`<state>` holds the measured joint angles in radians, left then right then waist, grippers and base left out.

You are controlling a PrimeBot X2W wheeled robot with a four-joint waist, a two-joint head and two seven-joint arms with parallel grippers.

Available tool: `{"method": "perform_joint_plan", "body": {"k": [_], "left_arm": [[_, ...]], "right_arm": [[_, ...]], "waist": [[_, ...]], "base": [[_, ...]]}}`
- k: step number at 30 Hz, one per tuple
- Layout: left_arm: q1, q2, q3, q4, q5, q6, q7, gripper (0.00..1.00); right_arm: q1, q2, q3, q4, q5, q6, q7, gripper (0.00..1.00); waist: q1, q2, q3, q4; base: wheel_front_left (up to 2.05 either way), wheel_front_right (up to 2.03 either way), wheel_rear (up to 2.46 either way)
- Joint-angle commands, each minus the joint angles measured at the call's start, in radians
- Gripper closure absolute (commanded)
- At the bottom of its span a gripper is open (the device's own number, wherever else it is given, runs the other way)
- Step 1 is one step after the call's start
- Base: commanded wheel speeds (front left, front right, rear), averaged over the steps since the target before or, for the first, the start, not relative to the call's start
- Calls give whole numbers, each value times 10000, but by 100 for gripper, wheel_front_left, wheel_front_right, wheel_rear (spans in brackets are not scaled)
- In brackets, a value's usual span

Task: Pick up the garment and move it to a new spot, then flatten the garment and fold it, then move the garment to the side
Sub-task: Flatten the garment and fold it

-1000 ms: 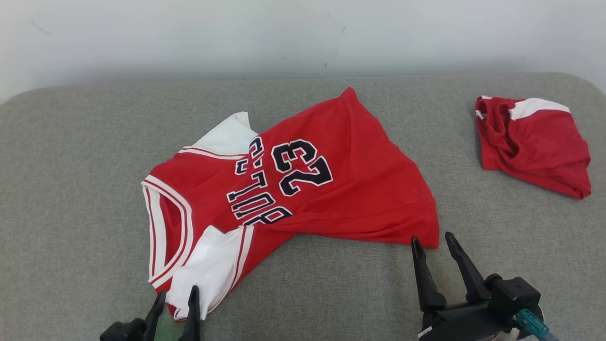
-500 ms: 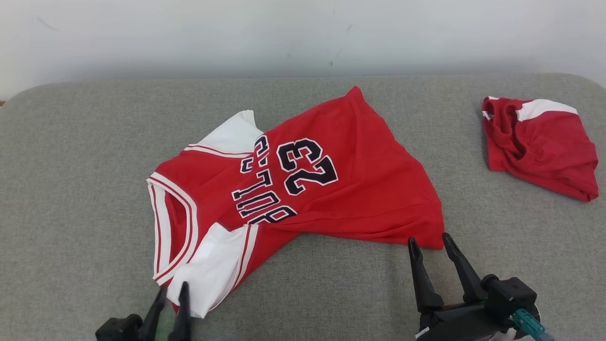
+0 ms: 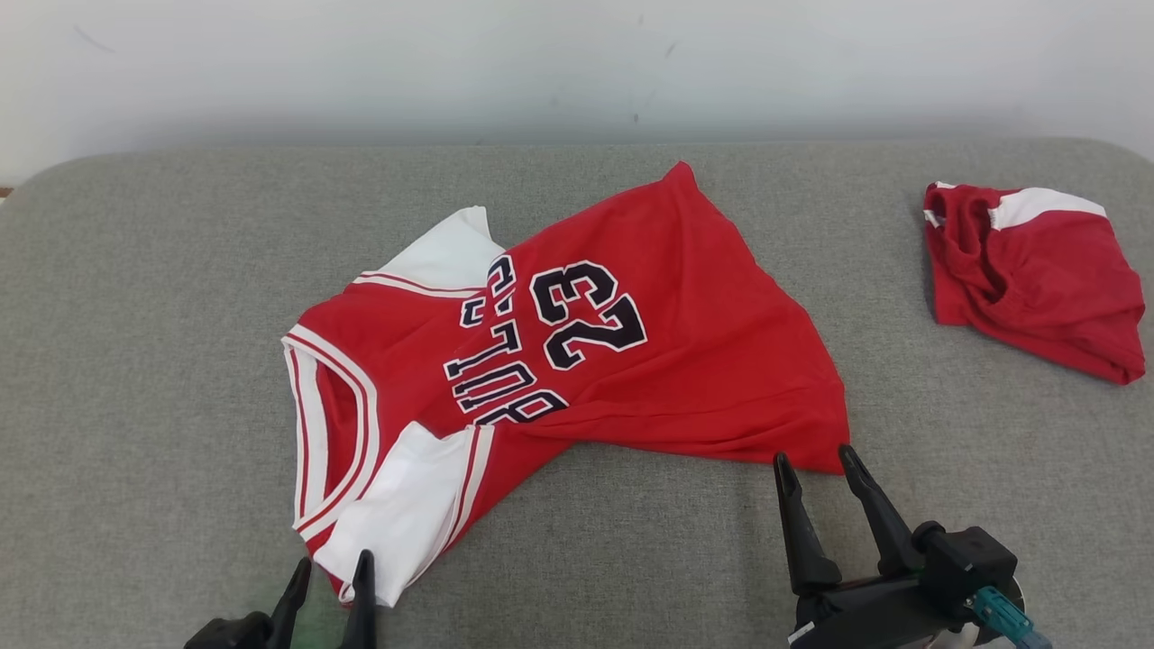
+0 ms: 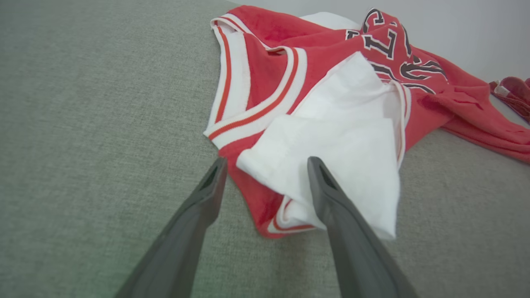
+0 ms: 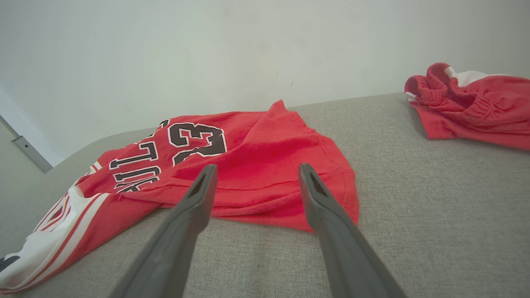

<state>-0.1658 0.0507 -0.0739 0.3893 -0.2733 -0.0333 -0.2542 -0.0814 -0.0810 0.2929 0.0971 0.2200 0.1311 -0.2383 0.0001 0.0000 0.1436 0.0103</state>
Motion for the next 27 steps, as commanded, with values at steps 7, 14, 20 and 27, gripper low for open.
{"method": "perform_joint_plan", "body": {"k": [7, 14, 20, 27], "left_arm": [[-197, 25, -178, 371, -258, -68, -39, 54], [-375, 30, -192, 124, -35, -86, -111, 100], [-148, 28, -125, -722, 89, -123, -123, 100], [521, 46, -349, -1877, 314, -259, -125, 100]], "right_arm": [[-129, -63, 84, 85, 74, -8, -53, 0], [-76, -94, 62, 99, 50, -8, -67, 0], [7, -97, 57, 148, 97, -8, -92, 0], [110, -76, 29, 282, 193, -8, -143, 0]], "waist": [[-1, 0, -19, -133], [-1, 0, -47, -49], [-1, 0, -154, 259], [-1, 0, -408, 813]], "base": [[0, 0, 0], [0, 0, 0], [0, 0, 0], [0, 0, 0]]}}
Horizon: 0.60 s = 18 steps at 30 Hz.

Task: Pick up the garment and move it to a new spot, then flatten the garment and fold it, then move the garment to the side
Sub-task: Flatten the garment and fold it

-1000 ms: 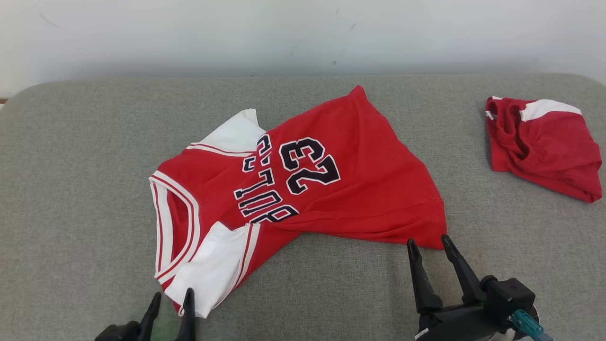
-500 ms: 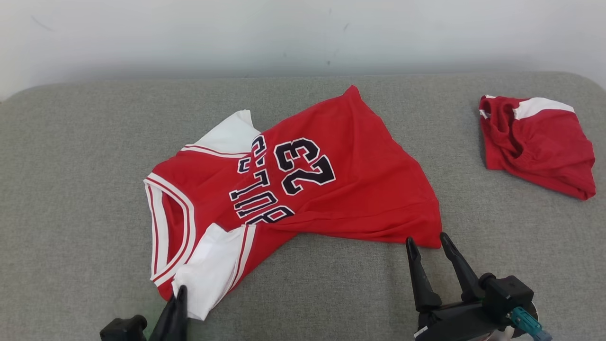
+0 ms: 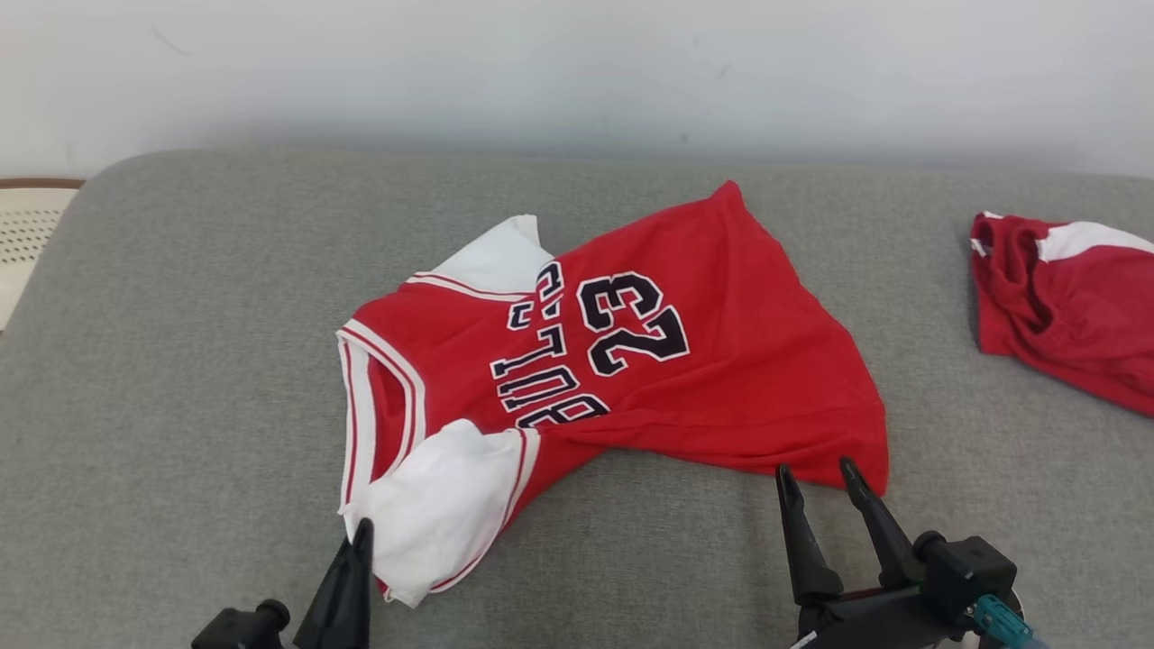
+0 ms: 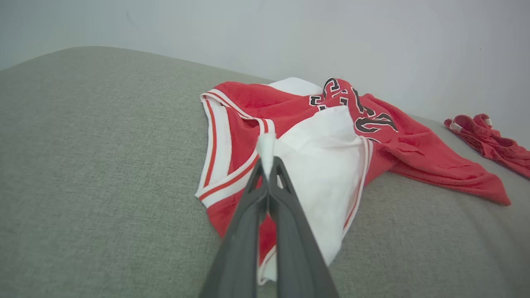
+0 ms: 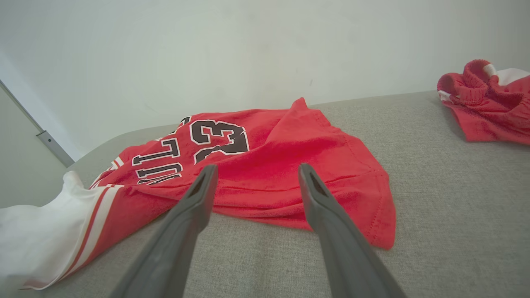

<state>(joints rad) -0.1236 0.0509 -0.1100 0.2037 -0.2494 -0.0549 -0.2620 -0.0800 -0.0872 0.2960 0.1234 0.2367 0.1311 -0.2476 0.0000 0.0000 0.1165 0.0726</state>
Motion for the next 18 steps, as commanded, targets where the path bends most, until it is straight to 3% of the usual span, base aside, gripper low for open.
{"method": "perform_joint_plan", "body": {"k": [1, 10, 18], "left_arm": [[242, 45, -55, -206, 65, -55, -49, 100], [1307, 60, -1307, -1247, 320, -394, 208, 100], [1789, 174, -2400, -939, 337, -557, 712, 100]], "right_arm": [[96, -10, -19, 41, 32, -8, -59, 0], [171, -13, -201, 165, 15, -8, -100, 0], [128, -47, -279, 185, -15, -8, -141, 0]], "waist": [[0, 0, -170, 254], [0, 0, -346, 582], [0, 0, -292, 490]], "base": [[0, 0, 0], [0, 0, 0], [0, 0, 0]]}}
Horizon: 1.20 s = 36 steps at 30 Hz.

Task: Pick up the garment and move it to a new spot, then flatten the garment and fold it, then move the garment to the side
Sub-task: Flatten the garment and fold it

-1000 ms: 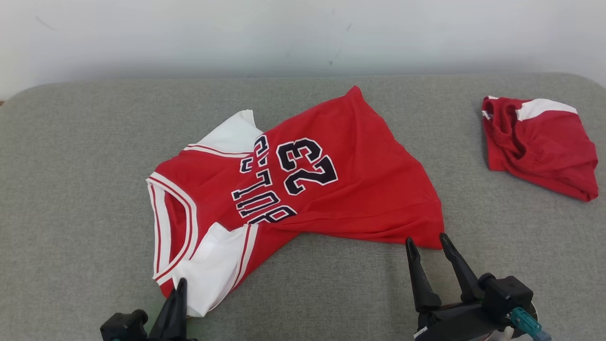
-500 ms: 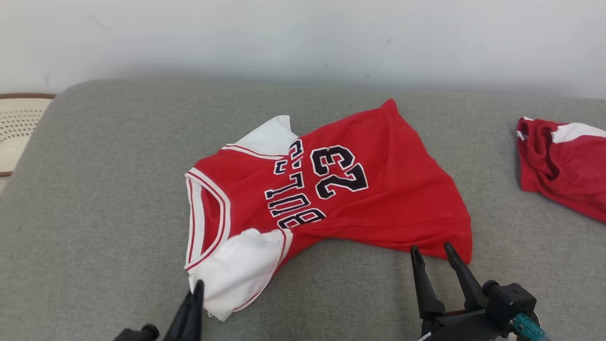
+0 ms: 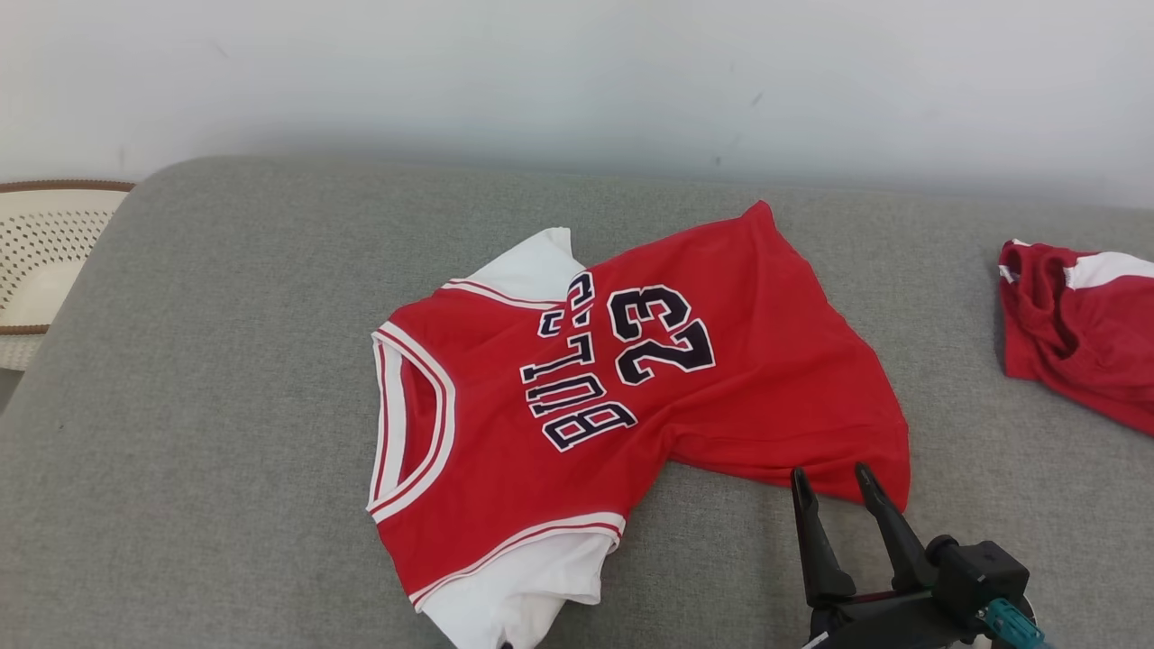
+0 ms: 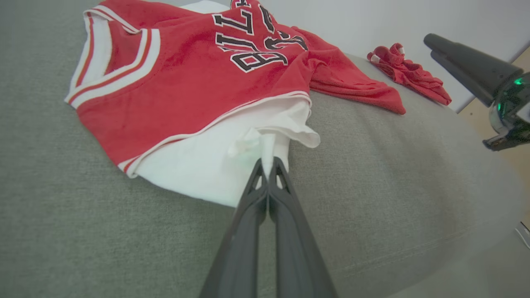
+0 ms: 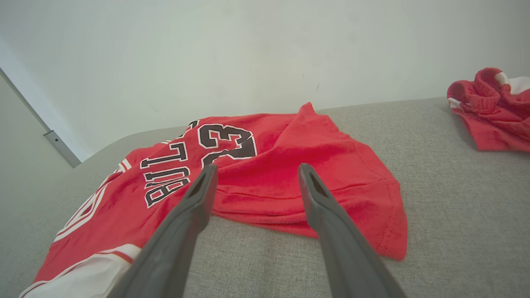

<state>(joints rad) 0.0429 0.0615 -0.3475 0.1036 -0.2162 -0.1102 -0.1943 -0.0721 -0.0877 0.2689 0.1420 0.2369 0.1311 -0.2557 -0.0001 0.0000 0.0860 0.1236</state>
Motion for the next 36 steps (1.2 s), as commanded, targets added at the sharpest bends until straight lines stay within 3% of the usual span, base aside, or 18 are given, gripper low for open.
{"method": "perform_joint_plan", "body": {"k": [1, 4, 5, 6, 7, 8, 9, 10, 11, 19, 23, 36], "left_arm": [[168, 99, -66, 188, -13, -8, 67, 100], [187, 139, -90, 606, -120, -18, 134, 100], [178, 138, -80, 739, -184, -22, 147, 82], [172, 132, -64, 830, -237, -26, 131, 79], [151, 154, -29, 894, -215, -15, 83, 87], [140, 183, -8, 949, -231, -3, 66, 87], [113, 184, 22, 970, -274, 10, 16, 69], [69, 195, 47, 945, -274, 15, -47, 29], [47, 186, 53, 900, -340, 5, -110, 0], [-162, 344, 344, -237, -669, -91, -586, 0], [-382, 549, 671, -445, -490, 86, -655, 0], [-1672, 932, 1915, 1202, -706, 689, -705, 0]], "right_arm": [[43, -56, -23, -1, -9, -8, -65, 0], [25, -67, -14, 7, -2, -8, -72, 0], [22, -74, -13, 4, -2, -8, -71, 0], [24, -80, -20, 3, -1, -8, -75, 0], [31, -82, -32, 0, -7, -8, -76, 0], [41, -86, -50, 0, -8, -8, -79, 0], [51, -92, -64, -3, -10, -8, -81, 0], [63, -99, -86, -3, -15, -8, -83, 0], [76, -106, -104, 8, -26, -8, -84, 0], [76, -109, -149, 30, -77, -8, -78, 0], [-4, -107, -106, 64, -65, -8, -81, 0], [-343, -114, 2, 167, -21, -8, -85, 0]], "waist": [[1, 0, 22, -37], [1, 0, 45, -85], [1, 0, 52, -95], [1, 0, 61, -101], [1, 0, 68, -103], [1, 0, 75, -101], [1, 0, 83, -90], [1, 0, 83, -77], [1, 0, 83, -60], [1, 0, 88, 10], [1, 0, 108, -54], [1, 0, 471, -1060]], "base": [[0, 0, 0], [0, 0, 0], [0, 0, 0], [0, 0, 0], [0, 0, 0], [0, 0, 0], [0, 0, 0], [0, 0, 0], [0, 0, 0], [0, 0, 0], [0, 0, 0], [0, 0, 0]]}}
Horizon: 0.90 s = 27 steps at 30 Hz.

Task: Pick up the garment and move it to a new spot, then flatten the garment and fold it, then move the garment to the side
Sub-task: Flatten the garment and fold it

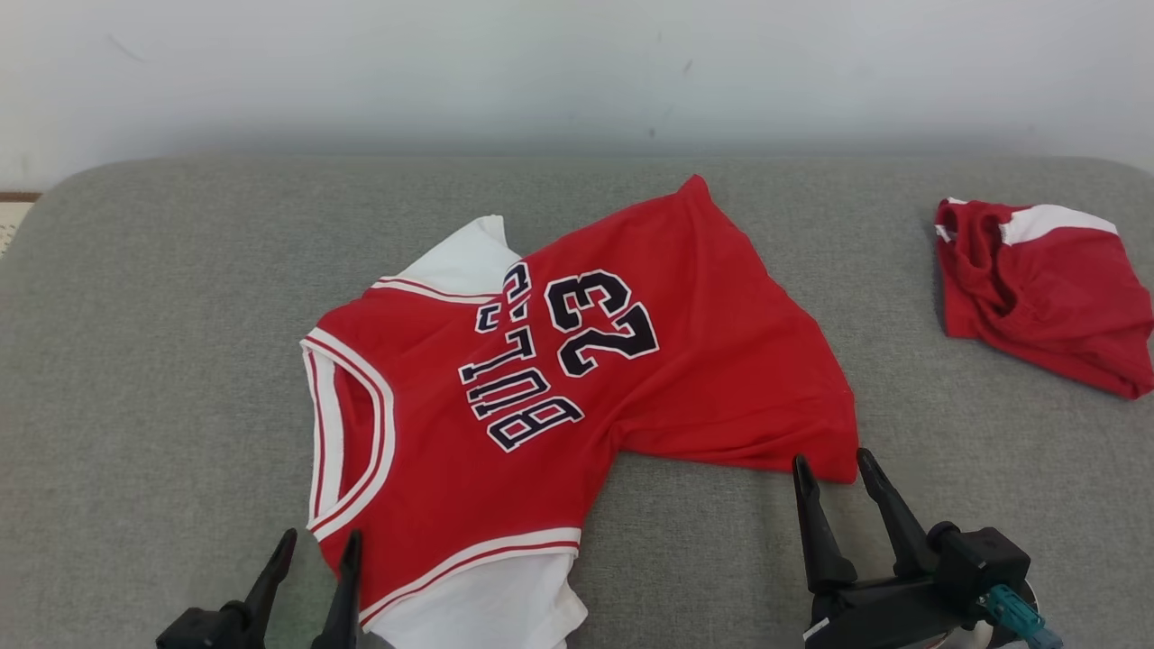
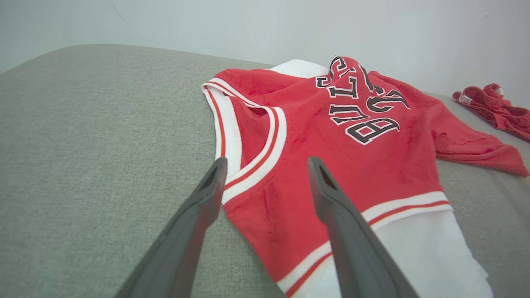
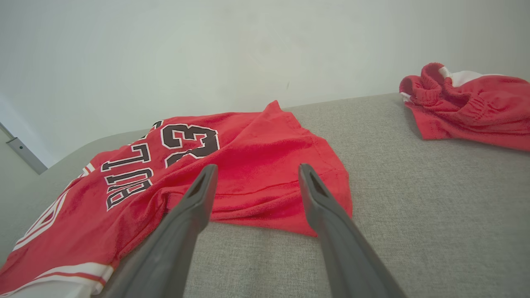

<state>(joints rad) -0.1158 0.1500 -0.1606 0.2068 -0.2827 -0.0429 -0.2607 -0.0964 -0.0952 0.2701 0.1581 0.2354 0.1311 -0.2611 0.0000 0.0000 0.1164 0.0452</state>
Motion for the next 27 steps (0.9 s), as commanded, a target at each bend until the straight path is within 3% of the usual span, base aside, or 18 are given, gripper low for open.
{"method": "perform_joint_plan", "body": {"k": [1, 17, 21, 23, 24, 25, 26, 27], "left_arm": [[-170, 57, 139, 290, -72, 60, -46, 0], [-1138, 126, 1079, 2477, 17, 156, -62, 0], [-1154, 11, 1082, 2834, -106, -87, -48, 0], [-1215, -21, 1086, 2932, -56, -146, -48, 60], [-1215, -21, 1086, 2932, -56, -146, -48, 60], [-1246, -45, 1110, 2933, -20, -153, -48, 91], [-1275, -68, 1126, 2880, 28, -143, -48, 100], [-1299, -62, 1164, 2800, 86, -112, -50, 100]], "right_arm": [[-117, -34, 12, 10, -24, -8, -30, 0], [-335, -44, 43, 75, -44, -8, -40, 0], [-280, -37, -9, 55, -70, -8, -40, 0], [-277, -10, -13, 22, -85, -8, -40, 0], [-277, -10, -13, 22, -85, -8, -40, 0], [-269, 0, -9, 7, -83, -8, -40, 0], [-250, 6, -24, 1, -91, -8, -40, 0], [-234, 11, -33, -4, -101, -8, -40, 0]], "waist": [[0, 0, 220, -367], [0, 0, 650, -1114], [0, 0, 602, -1101], [0, 0, 579, -1079], [0, 0, 579, -1079], [0, 0, 568, -1065], [0, 0, 547, -1044], [0, 0, 534, -1022]], "base": [[0, 0, 0], [0, 0, 0], [0, 0, 0], [0, 0, 0], [0, 0, 0], [0, 0, 0], [0, 0, 0], [0, 0, 0]]}}
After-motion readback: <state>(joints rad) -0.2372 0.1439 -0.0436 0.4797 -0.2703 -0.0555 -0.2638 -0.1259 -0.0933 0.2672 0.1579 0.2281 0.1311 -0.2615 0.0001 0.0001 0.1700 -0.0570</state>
